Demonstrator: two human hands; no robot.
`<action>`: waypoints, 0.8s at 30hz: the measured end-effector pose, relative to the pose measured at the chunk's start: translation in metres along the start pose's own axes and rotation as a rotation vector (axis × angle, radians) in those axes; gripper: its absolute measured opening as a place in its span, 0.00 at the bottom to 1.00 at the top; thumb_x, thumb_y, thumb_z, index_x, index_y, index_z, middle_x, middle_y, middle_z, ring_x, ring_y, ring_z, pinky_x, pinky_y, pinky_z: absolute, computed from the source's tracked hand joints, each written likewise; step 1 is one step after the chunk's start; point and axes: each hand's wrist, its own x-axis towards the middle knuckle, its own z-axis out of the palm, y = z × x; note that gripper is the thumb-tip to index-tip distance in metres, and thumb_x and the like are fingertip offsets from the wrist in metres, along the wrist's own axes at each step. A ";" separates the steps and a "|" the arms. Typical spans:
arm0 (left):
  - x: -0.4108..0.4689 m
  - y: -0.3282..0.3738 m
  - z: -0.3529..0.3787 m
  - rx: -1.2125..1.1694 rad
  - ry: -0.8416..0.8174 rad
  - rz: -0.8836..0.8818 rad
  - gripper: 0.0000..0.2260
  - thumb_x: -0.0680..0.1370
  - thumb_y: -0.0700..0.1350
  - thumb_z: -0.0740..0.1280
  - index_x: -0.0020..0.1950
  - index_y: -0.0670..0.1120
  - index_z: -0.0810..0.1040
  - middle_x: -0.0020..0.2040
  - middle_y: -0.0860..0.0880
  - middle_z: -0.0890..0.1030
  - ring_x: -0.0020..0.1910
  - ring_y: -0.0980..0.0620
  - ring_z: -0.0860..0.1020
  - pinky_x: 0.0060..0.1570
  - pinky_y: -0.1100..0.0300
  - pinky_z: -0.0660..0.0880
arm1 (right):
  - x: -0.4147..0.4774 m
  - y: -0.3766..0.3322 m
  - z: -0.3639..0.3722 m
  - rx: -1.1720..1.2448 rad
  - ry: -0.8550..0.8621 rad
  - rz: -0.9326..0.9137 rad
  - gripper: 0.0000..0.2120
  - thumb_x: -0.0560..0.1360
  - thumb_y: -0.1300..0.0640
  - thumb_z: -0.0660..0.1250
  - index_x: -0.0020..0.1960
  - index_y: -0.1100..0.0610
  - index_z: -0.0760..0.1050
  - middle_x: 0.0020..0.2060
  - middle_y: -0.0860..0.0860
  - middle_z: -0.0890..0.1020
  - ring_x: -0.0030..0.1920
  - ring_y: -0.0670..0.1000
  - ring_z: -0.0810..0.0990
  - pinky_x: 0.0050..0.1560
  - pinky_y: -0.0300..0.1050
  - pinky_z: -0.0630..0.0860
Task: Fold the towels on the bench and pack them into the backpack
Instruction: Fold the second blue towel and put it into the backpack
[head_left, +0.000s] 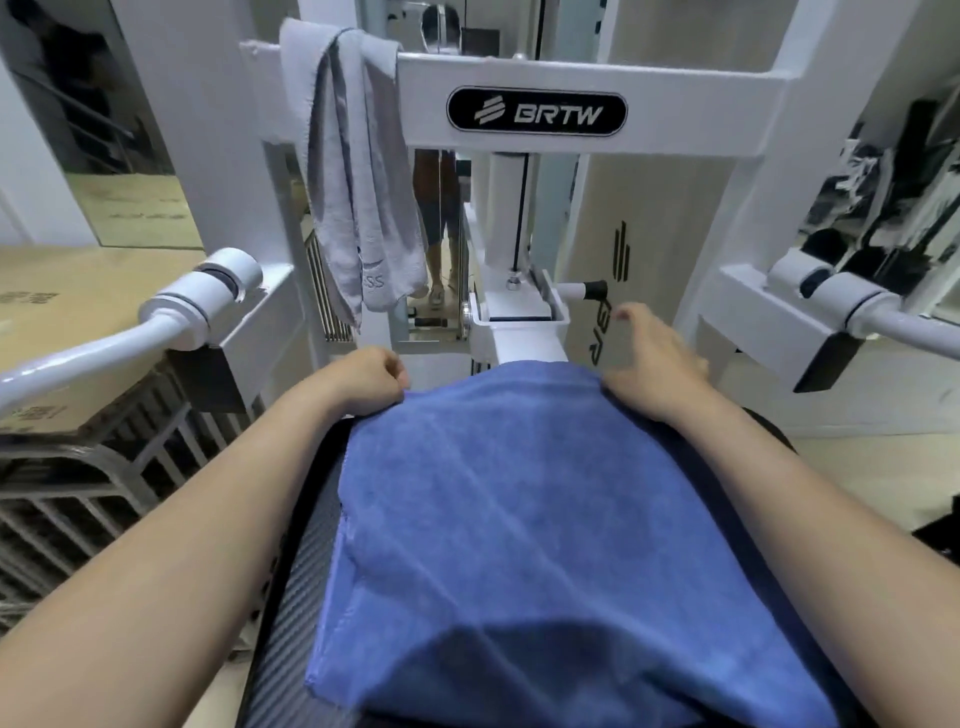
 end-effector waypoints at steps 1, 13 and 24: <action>0.001 0.004 0.000 -0.003 -0.034 0.031 0.08 0.73 0.38 0.62 0.46 0.47 0.79 0.43 0.51 0.80 0.42 0.52 0.76 0.39 0.61 0.71 | 0.004 -0.006 0.001 0.004 -0.045 -0.080 0.28 0.72 0.53 0.65 0.70 0.44 0.60 0.66 0.47 0.72 0.67 0.55 0.70 0.62 0.57 0.64; 0.020 0.048 0.016 -0.293 -0.202 0.305 0.10 0.74 0.50 0.73 0.40 0.46 0.76 0.32 0.53 0.75 0.30 0.57 0.69 0.32 0.66 0.66 | 0.025 -0.018 0.011 0.198 -0.283 -0.373 0.09 0.73 0.49 0.71 0.51 0.45 0.75 0.32 0.44 0.65 0.32 0.44 0.66 0.37 0.38 0.63; 0.006 0.050 0.010 -0.281 0.098 0.318 0.03 0.70 0.43 0.76 0.42 0.45 0.86 0.36 0.48 0.84 0.33 0.58 0.74 0.36 0.68 0.71 | 0.032 -0.017 0.002 0.079 -0.255 -0.425 0.06 0.72 0.53 0.72 0.37 0.46 0.79 0.36 0.45 0.81 0.39 0.46 0.76 0.47 0.45 0.74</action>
